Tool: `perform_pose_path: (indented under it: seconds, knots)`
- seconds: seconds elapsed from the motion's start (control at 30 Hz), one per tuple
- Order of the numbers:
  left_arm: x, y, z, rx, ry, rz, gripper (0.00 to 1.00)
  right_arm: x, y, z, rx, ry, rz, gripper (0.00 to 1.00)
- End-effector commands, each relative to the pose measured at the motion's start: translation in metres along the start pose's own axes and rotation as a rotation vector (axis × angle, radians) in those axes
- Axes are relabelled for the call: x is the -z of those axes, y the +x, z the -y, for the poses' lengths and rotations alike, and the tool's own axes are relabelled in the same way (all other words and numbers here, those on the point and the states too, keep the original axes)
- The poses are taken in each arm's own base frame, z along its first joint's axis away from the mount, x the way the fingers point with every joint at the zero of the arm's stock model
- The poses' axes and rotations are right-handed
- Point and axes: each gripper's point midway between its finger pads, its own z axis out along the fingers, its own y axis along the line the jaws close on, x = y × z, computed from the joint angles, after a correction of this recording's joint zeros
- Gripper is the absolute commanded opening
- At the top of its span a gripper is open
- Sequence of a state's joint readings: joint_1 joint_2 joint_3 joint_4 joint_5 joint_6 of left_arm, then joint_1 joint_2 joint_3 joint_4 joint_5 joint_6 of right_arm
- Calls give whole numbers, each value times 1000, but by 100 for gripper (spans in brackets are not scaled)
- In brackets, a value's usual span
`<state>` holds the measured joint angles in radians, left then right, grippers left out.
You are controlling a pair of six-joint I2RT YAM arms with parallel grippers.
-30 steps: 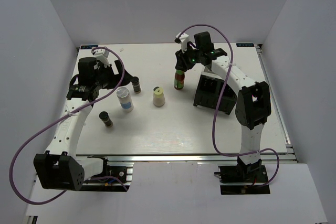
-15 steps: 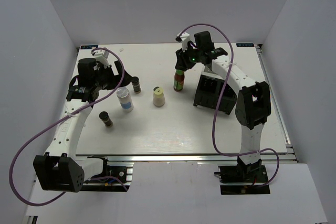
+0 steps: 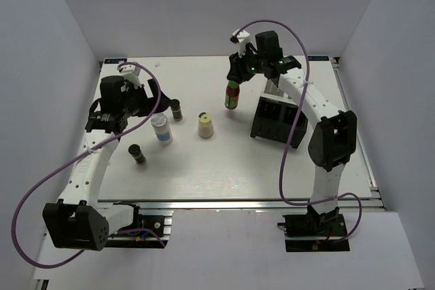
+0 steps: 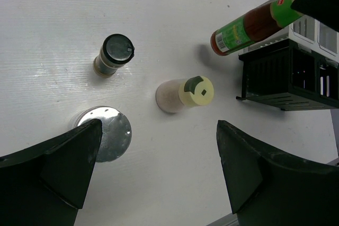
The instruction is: Organize the condiment bottles
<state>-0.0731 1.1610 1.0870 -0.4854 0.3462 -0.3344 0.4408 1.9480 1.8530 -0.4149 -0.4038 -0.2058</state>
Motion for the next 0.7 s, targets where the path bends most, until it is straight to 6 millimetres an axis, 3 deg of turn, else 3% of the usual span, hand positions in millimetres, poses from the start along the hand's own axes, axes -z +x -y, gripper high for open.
perform_pose_path:
  seconds: [0.0,0.23,0.67]
  knots:
    - [10,-8,4,-17,5,47,98,65,-113,-8,108,60,282,0]
    - [9,-7,5,-20,12,50,98,100,-138,1,108,126,333,0]
    - [2,-7,5,-28,33,49,98,158,-152,31,104,269,376,0]
